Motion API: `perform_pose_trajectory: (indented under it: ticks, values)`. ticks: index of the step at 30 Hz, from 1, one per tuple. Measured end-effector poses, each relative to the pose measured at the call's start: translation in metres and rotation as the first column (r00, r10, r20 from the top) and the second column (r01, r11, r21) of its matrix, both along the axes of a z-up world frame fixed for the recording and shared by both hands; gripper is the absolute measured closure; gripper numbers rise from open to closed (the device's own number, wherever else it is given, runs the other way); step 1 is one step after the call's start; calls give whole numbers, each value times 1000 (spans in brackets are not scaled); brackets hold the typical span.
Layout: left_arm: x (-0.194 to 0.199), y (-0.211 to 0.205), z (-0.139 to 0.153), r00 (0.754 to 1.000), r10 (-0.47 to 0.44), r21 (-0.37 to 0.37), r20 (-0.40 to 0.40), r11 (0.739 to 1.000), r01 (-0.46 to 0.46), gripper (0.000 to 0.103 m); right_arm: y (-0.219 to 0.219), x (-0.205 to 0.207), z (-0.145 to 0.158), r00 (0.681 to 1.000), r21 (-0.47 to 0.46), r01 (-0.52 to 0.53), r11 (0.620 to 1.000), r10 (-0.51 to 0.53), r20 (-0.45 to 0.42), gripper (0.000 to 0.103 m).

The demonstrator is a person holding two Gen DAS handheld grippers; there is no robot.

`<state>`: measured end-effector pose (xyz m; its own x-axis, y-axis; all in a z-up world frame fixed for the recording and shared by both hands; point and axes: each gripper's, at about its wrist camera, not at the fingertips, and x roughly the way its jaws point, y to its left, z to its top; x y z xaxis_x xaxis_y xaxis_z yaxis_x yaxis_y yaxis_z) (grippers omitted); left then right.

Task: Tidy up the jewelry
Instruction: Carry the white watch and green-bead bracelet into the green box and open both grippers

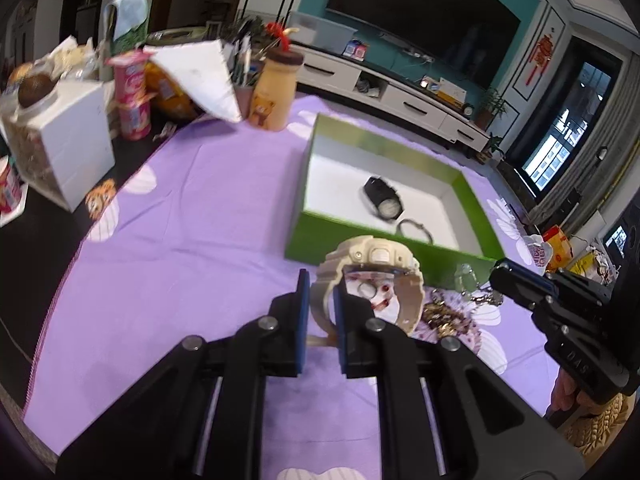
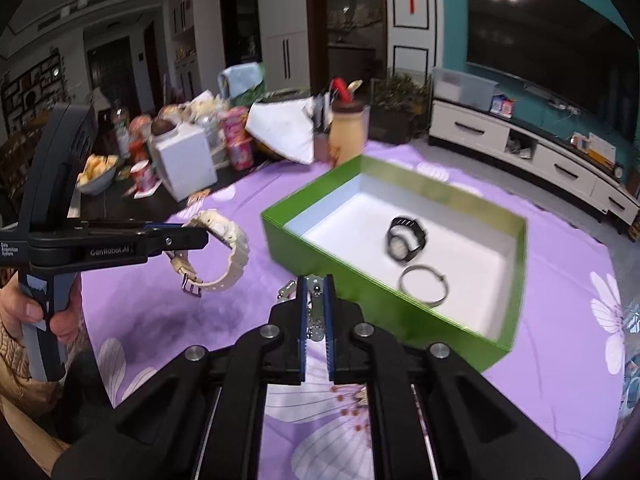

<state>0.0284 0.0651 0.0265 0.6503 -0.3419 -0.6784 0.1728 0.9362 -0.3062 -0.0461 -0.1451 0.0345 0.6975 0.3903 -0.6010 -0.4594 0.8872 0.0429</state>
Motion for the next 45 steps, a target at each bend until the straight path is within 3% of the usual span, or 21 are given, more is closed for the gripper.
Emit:
perform_pose_trajectory:
  ticks: [14, 22, 30, 45]
  values:
    - [29, -37, 57, 992, -45, 27, 121, 999, 42, 92, -42, 12, 41, 987, 15, 113, 993, -114, 115, 96]
    - [64, -53, 65, 993, -56, 20, 108, 998, 54, 92, -57, 29, 48, 980, 5, 143, 990, -142, 140, 96]
    - [105, -70, 48, 997, -57, 73, 48, 996, 53, 92, -70, 57, 35, 979, 11, 179, 984, -179, 100, 96]
    - [146, -94, -16, 993, -69, 178, -96, 980, 85, 92, -76, 100, -11, 978, -11, 206, 978, -206, -18, 96]
